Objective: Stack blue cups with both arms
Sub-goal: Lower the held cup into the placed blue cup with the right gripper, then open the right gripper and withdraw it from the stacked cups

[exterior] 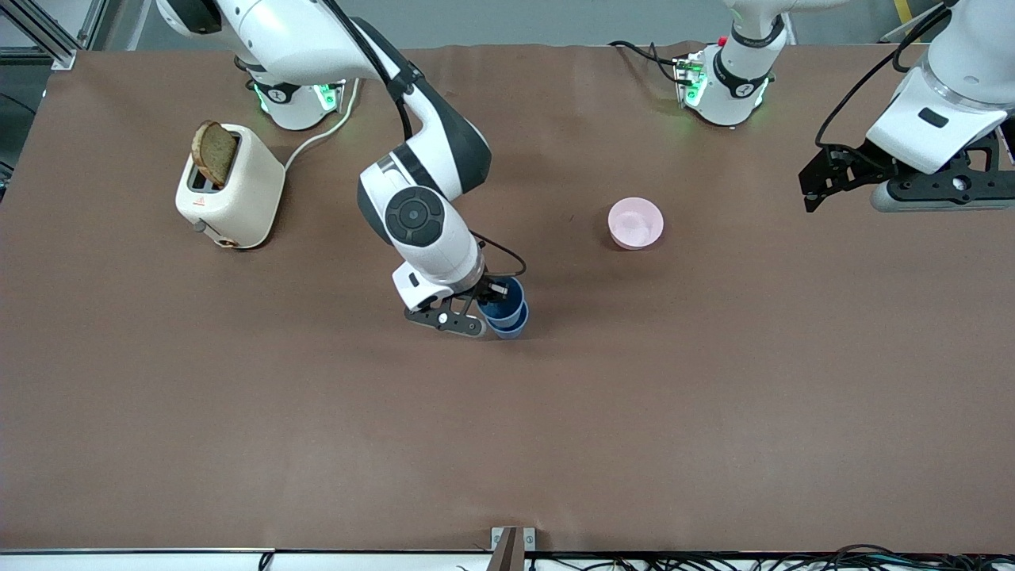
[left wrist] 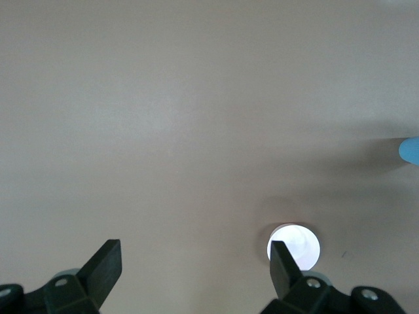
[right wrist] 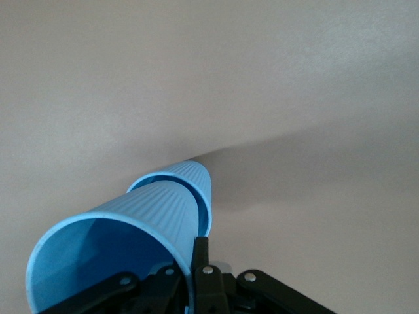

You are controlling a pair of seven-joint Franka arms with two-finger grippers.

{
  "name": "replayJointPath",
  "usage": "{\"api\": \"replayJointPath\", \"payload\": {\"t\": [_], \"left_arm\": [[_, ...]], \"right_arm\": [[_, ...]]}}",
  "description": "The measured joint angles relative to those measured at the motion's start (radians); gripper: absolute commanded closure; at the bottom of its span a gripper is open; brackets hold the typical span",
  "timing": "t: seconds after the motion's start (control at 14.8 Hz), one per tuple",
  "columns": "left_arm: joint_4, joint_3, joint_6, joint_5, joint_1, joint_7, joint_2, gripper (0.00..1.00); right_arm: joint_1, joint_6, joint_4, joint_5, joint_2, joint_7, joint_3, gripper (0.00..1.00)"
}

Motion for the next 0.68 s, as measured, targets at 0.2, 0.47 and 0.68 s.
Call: {"api": "replayJointPath", "payload": {"t": [0.2, 0.47, 0.68], "left_arm": [[0.000, 0.000, 0.000, 0.000, 0.000, 0.000, 0.000, 0.00], [-0.002, 0.000, 0.000, 0.000, -0.001, 0.000, 0.004, 0.00], [-0.002, 0.000, 0.000, 0.000, -0.001, 0.000, 0.008, 0.00]], "right_arm": [[-0.001, 0.000, -0.003, 0.000, 0.000, 0.000, -0.001, 0.97], [0.005, 0.000, -0.004, 0.000, 0.002, 0.000, 0.001, 0.93], [0.004, 0.000, -0.007, 0.000, 0.007, 0.000, 0.000, 0.29]]}}
